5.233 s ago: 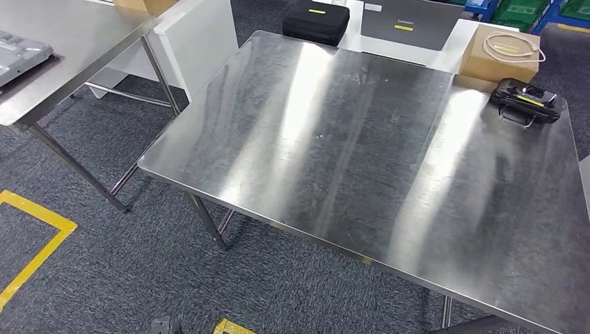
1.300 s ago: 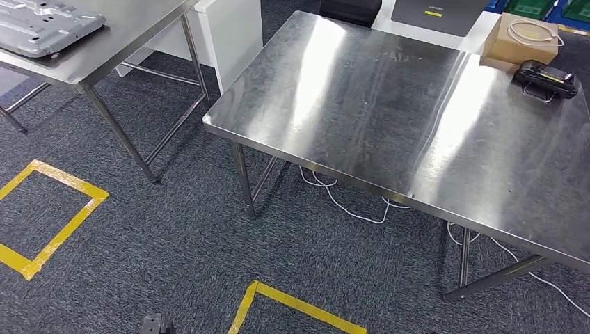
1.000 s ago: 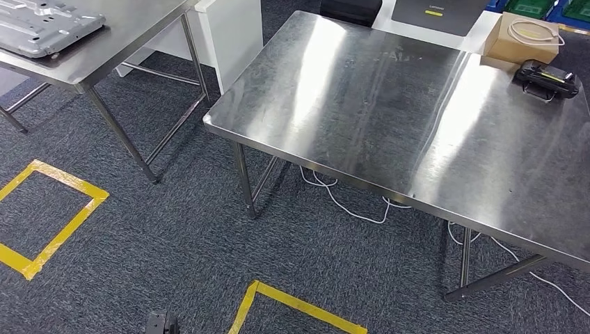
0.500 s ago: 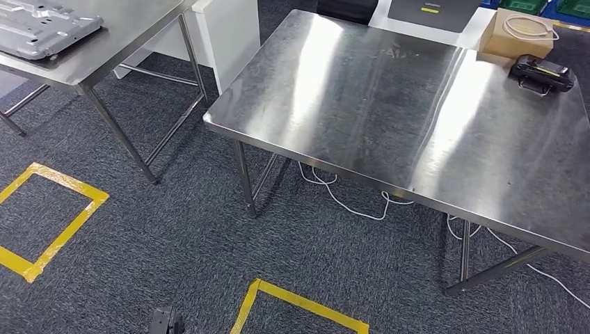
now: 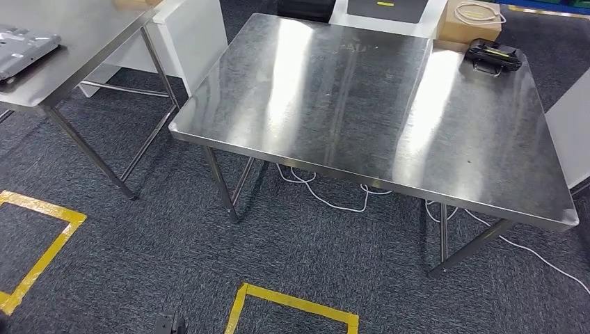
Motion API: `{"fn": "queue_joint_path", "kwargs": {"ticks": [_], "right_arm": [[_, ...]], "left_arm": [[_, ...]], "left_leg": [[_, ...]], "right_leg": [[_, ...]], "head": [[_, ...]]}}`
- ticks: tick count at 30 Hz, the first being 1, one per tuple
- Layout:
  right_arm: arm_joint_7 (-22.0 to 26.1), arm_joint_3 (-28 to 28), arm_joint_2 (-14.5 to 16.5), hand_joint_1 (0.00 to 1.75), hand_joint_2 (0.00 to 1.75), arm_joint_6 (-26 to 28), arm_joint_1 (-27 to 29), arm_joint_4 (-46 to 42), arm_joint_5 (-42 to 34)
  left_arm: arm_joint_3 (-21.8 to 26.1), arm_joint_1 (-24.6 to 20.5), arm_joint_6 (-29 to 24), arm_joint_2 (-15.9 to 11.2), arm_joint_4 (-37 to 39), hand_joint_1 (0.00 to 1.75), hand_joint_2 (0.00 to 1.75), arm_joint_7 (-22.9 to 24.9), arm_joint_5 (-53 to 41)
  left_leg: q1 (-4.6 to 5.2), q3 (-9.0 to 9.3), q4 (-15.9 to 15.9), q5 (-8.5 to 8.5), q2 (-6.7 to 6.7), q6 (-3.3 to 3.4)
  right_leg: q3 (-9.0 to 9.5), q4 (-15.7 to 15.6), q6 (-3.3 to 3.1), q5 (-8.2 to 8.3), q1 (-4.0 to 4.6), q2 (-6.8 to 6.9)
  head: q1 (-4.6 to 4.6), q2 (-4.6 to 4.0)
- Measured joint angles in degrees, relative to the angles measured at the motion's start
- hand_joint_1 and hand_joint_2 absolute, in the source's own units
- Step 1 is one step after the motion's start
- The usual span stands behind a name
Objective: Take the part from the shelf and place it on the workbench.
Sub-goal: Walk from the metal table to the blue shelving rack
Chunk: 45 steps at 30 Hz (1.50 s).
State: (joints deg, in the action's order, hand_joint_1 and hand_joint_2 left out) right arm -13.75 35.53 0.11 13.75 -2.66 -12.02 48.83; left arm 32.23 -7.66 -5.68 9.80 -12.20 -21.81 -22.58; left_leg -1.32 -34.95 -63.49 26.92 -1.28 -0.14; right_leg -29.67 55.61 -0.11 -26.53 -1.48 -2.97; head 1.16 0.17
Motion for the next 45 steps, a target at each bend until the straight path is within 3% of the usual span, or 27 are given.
{"fn": "queue_joint_path", "kwargs": {"ticks": [1, 3, 5, 6, 8, 10, 11, 12, 13, 15, 16, 18, 20, 22, 25, 27, 28, 29, 31, 33, 35, 36, 38, 40, 42, 43, 45], "right_arm": [[0.0, 0.07, 0.08, 0.0, 0.0, 0.0, -0.05, 0.0, 0.0], [-0.01, 0.18, 0.17, 0.0, 0.0, 0.0, -0.07, 0.01, 0.0], [-0.01, 0.26, 0.17, 0.0, 0.0, 0.0, 0.02, 0.02, 0.0], [-0.01, 0.28, 0.17, 0.0, 0.0, 0.0, 0.06, 0.03, 0.01], [-0.01, 0.3, 0.19, 0.0, 0.0, 0.0, -0.02, 0.04, 0.01], [0.01, 0.3, 0.2, 0.0, 0.0, 0.0, -0.12, 0.06, 0.02], [0.0, 0.3, 0.17, 0.0, 0.0, 0.0, -0.09, 0.07, 0.02], [-0.01, 0.3, 0.15, 0.0, 0.0, 0.0, -0.02, 0.07, 0.01], [-0.01, 0.3, 0.1, 0.0, 0.0, -0.01, 0.05, 0.07, 0.01], [0.3, 0.3, 0.05, 0.0, 0.0, -0.3, 0.01, 0.07, -0.1], [0.63, 0.31, 0.03, 0.0, 0.0, -0.62, -0.16, 0.07, -0.25], [1.65, 0.38, 0.1, 0.0, 0.0, -1.46, -0.44, 0.07, -0.61], [2.58, 0.6, 0.2, 0.0, 0.0, -1.99, -0.43, 0.09, -0.78], [2.96, 0.78, 0.3, 0.0, 0.0, -2.44, -0.37, 0.13, -0.49], [2.63, 0.8, 0.27, 0.0, 0.0, -3.27, -0.56, 0.15, 0.09], [2.21, 0.8, 0.18, 0.0, 0.0, -3.89, -0.58, 0.17, 0.35], [2.0, 0.8, 0.14, 0.0, 0.0, -4.28, -0.55, 0.18, 0.46], [1.73, 0.8, 0.1, 0.0, 0.0, -4.69, -0.53, 0.19, 0.61], [0.97, 0.79, 0.1, 0.0, 0.0, -5.65, -0.63, 0.21, 1.16], [0.14, 0.77, 0.1, 0.0, 0.0, -6.51, -0.79, 0.22, 2.05], [-0.33, 0.74, 0.05, 0.0, 0.0, -6.93, -0.74, 0.23, 2.71], [-0.44, 0.73, 0.06, 0.0, 0.0, -7.01, -0.65, 0.25, 2.9], [-0.58, 0.7, 0.05, 0.0, 0.0, -7.04, -0.7, 0.27, 3.12], [-0.73, 0.66, 0.06, 0.0, 0.0, -6.95, -0.97, 0.28, 3.37], [-1.01, 0.65, 0.11, 0.0, 0.0, -6.72, -1.05, 0.28, 3.58], [-1.16, 0.65, 0.17, 0.0, 0.0, -6.62, -0.98, 0.29, 3.68], [-1.36, 0.63, 0.31, 0.0, 0.0, -6.46, -0.92, 0.3, 3.86]], "left_arm": [[0.01, -0.02, 0.0, -0.02, 0.0, 0.0, 0.0, -0.01, 0.0], [0.01, -0.05, 0.0, -0.02, 0.0, 0.0, 0.0, -0.01, 0.01], [0.01, -0.1, 0.0, 0.06, 0.0, 0.0, 0.0, 0.0, 0.02], [0.01, -0.13, 0.0, 0.15, 0.0, 0.0, 0.0, 0.0, 0.02], [0.02, -0.19, 0.0, 0.28, 0.0, 0.0, 0.0, 0.0, 0.02], [0.03, -0.18, 0.0, 0.33, 0.0, 0.0, 0.0, 0.0, 0.02], [0.04, -0.15, 0.0, 0.34, 0.0, 0.0, 0.0, 0.0, 0.02], [0.04, -0.12, 0.0, 0.37, 0.0, 0.0, 0.0, 0.0, 0.02], [0.05, -0.11, 0.0, 0.4, 0.0, 0.0, 0.0, 0.0, 0.02], [0.06, -0.12, -0.02, 0.47, -0.01, 0.0, 0.0, 0.0, 0.08], [0.07, -0.11, -0.07, 0.49, -0.01, 0.0, 0.0, -0.01, 0.15], [0.11, -0.08, -0.23, 0.46, -0.01, 0.0, 0.0, -0.07, 0.39], [0.19, -0.04, -0.43, 0.5, 0.0, 0.0, 0.0, -0.16, 0.73], [0.26, 0.03, -0.61, 0.57, 0.01, 0.0, 0.0, -0.25, 1.02], [0.35, 0.56, -0.78, 0.6, 0.04, 0.0, 0.0, -0.22, 1.26], [0.42, 1.03, -0.88, 0.6, 0.08, 0.0, 0.0, -0.08, 1.39], [0.44, 1.18, -0.92, 0.59, 0.1, 0.0, 0.0, -0.02, 1.42], [0.45, 1.27, -0.93, 0.58, 0.11, 0.0, 0.0, 0.03, 1.43], [0.47, 1.32, -0.89, 0.5, 0.11, 0.0, 0.0, 0.36, 1.41], [0.45, 1.23, -0.99, 0.43, 0.12, 0.0, 0.0, 0.85, 1.34], [0.46, 0.98, -1.3, 0.47, 0.12, 0.0, 0.0, 1.06, 1.39], [0.48, 0.82, -1.42, 0.52, 0.11, 0.0, 0.0, 1.07, 1.44], [0.5, 0.65, -1.5, 0.61, 0.11, 0.0, 0.0, 1.07, 1.55], [0.54, 0.64, -1.64, 0.63, 0.12, 0.0, 0.0, 1.16, 1.71], [0.67, 0.67, -2.16, 0.69, 0.14, 0.0, 0.0, 1.4, 1.9], [0.75, 0.66, -2.47, 0.78, 0.14, 0.0, 0.0, 1.55, 1.97], [0.97, 0.55, -3.04, 0.99, 0.15, 0.0, 0.0, 1.8, 2.01]], "left_leg": [[-0.07, 1.69, 3.26, -1.01, -0.62, 0.18], [0.25, 2.41, 4.87, -0.94, -1.06, 0.72], [0.46, 2.43, 5.44, -1.35, -0.2, 1.63], [0.45, 2.58, 5.96, -1.64, 0.2, 2.2], [0.36, 2.71, 6.85, -2.19, 1.19, 3.15], [0.6, 2.46, 6.92, -2.29, 2.19, 3.44], [0.66, 2.36, 6.91, -2.29, 2.7, 3.46], [0.69, 2.32, 6.89, -2.3, 3.2, 3.46], [0.7, 2.33, 6.87, -2.3, 3.7, 3.43], [0.82, 2.41, 6.71, -2.21, 4.65, 3.16], [1.02, 2.39, 6.47, -2.05, 5.14, 2.85], [1.47, 2.39, 6.05, -1.77, 6.1, 2.21], [1.4, 2.45, 5.82, -1.59, 6.88, 1.74], [0.94, 1.87, 4.04, -0.01, 5.36, 1.09], [0.62, -2.5, -6.45, 5.93, 1.93, 0.47], [0.61, -4.76, -11.4, 7.21, 1.59, 0.53], [0.62, -4.43, -10.66, 6.14, 1.5, 0.73], [0.62, -3.02, -7.69, 4.16, 1.13, 1.03], [0.55, 0.83, 0.37, 0.36, -1.36, 1.88], [0.61, 2.8, 4.59, -0.84, -3.27, 2.47], [0.77, 2.93, 5.21, -0.88, -2.54, 2.71], [0.74, 3.06, 5.72, -1.19, -1.89, 2.88], [0.61, 3.3, 6.85, -1.87, -0.38, 3.33], [0.79, 3.17, 7.14, -2.1, 1.34, 3.56], [1.03, 2.98, 7.08, -2.12, 3.13, 3.57], [1.11, 2.92, 7.06, -2.12, 3.91, 3.56], [1.23, 3.0, 7.02, -2.11, 5.37, 3.42]], "right_leg": [[-0.12, 0.06, 0.25, 0.02, 0.08, -0.48], [-0.58, -0.01, 1.04, 0.16, 0.14, -1.05], [-0.95, -0.09, 1.9, 0.26, 0.14, -1.25], [-1.37, 0.44, 2.12, -0.05, 0.18, -0.66], [-3.92, 5.09, 1.9, -2.41, 0.26, 1.22], [-8.22, 13.42, 1.62, -5.85, 0.19, 2.19], [-9.8, 16.57, 1.79, -6.83, 0.18, 2.26], [-10.26, 17.62, 2.19, -6.87, 0.17, 2.32], [-9.29, 15.95, 2.75, -5.91, 0.16, 2.54], [-4.66, 7.44, 3.7, -2.8, 0.08, 4.42], [-2.57, 3.48, 3.74, -1.47, 0.17, 5.54], [-0.96, 0.03, 3.05, -0.29, 0.36, 6.49], [-1.2, 0.08, 2.21, 0.08, 0.21, 5.27], [-1.14, 0.07, 1.55, 0.37, -0.18, 4.22], [-1.2, 0.11, 0.81, 0.75, -0.23, 2.51], [-1.26, 0.16, 0.68, 0.84, -0.04, 1.03], [-1.23, 0.18, 0.66, 0.85, 0.04, 0.25], [-1.14, 0.2, 0.67, 0.86, 0.09, -0.55], [-1.08, 0.27, 0.75, 0.89, 0.31, -2.05], [-1.47, 0.34, 1.08, 1.04, 0.38, -3.26], [-2.14, 0.11, 1.86, 1.4, 0.33, -4.31], [-2.49, 0.32, 2.16, 1.39, 0.39, -3.98], [-4.42, 3.42, 2.14, -0.16, 0.62, -1.33], [-8.14, 10.77, 1.75, -3.45, 0.51, 1.55], [-10.66, 16.26, 2.0, -5.22, 0.41, 2.33], [-10.29, 15.98, 2.38, -4.86, 0.38, 2.52], [-5.92, 8.68, 3.2, -2.24, 0.38, 4.07]], "head": [[-0.02, 0.0], [-0.03, 0.0], [-0.03, 0.0], [-0.09, 0.0], [-0.33, 0.0], [-0.51, 0.0], [-0.53, 0.0], [-0.55, 0.0], [-0.61, 0.0], [-0.7, 0.0], [-0.8, 0.0], [-0.71, 0.0], [-0.49, 0.0], [-0.41, 0.0], [-0.3, 0.0], [-0.31, 0.0], [-0.31, 0.0], [-0.31, 0.0], [-0.36, 0.0], [-0.3, 0.0], [-0.18, 0.0], [-0.17, 0.0], [-0.37, 0.0], [-0.59, 0.0], [-0.66, 0.0], [-0.68, 0.0], [-0.7, 0.0]]}}
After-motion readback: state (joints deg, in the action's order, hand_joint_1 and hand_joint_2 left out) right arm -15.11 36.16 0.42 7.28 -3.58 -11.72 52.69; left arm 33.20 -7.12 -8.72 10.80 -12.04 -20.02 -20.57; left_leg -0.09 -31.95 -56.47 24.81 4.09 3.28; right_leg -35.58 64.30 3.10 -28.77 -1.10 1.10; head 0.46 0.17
